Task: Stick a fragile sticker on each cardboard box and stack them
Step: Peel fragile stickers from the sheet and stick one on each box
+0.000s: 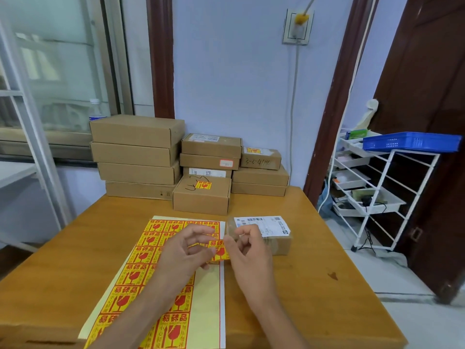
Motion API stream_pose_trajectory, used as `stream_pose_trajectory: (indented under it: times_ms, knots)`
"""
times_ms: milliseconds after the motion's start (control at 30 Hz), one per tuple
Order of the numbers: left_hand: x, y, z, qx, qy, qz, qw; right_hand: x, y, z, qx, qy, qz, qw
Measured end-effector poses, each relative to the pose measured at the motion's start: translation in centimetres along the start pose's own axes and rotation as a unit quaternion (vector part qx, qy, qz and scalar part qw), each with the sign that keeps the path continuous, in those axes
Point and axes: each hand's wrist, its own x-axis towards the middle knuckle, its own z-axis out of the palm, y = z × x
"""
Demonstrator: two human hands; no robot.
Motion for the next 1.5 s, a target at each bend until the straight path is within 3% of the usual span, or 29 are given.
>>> stream_pose_trajectory:
  times_ms: [433, 633, 767, 933, 1033, 1200, 1267, 1400, 1500]
  knots:
    - [-0.4, 0.3, 0.1, 0.003, 0.007, 0.008, 1.0, -0.4, -0.2, -0.2, 0.039, -0.046, -0.008, 0.998]
    - [-0.2, 0.2, 0.4, 0.028, 0.013, 0.008, 1.0, -0.2, -0.1, -0.4, 0.042, -0.004, 0.0, 0.999]
    - [-0.7, 0.2, 0.8, 0.099, 0.02, 0.071, 0.992, -0.5, -0.8, -1.1, 0.063, 0.018, -0.026, 0.998]
    - [1.0, 1.8, 1.0, 0.274, 0.047, 0.223, 0.934, 3.5, -1.2, -5.5, 0.012, 0.042, -0.103, 0.994]
    - [4.1, 3.4, 2.1, 0.362, 0.028, 0.242, 0.9, 7.4, -1.1, -7.8, -0.076, 0.029, -0.137, 0.987]
    - [9.0, 2.1, 5.7, 0.539, -0.163, 0.166, 0.809, 11.2, 0.7, -8.7, -0.107, 0.013, -0.188, 0.976]
    - [10.4, 1.0, 6.7, 0.568, -0.186, 0.18, 0.781, 11.8, 2.2, -8.6, -0.089, 0.039, -0.211, 0.973]
    - [13.2, -0.2, 7.4, 0.579, -0.137, 0.285, 0.752, 11.9, 5.0, -8.9, -0.123, 0.055, -0.246, 0.96]
    - [14.9, -1.5, 8.0, 0.545, -0.128, 0.34, 0.756, 12.3, 5.9, -9.3, -0.146, 0.073, -0.275, 0.947]
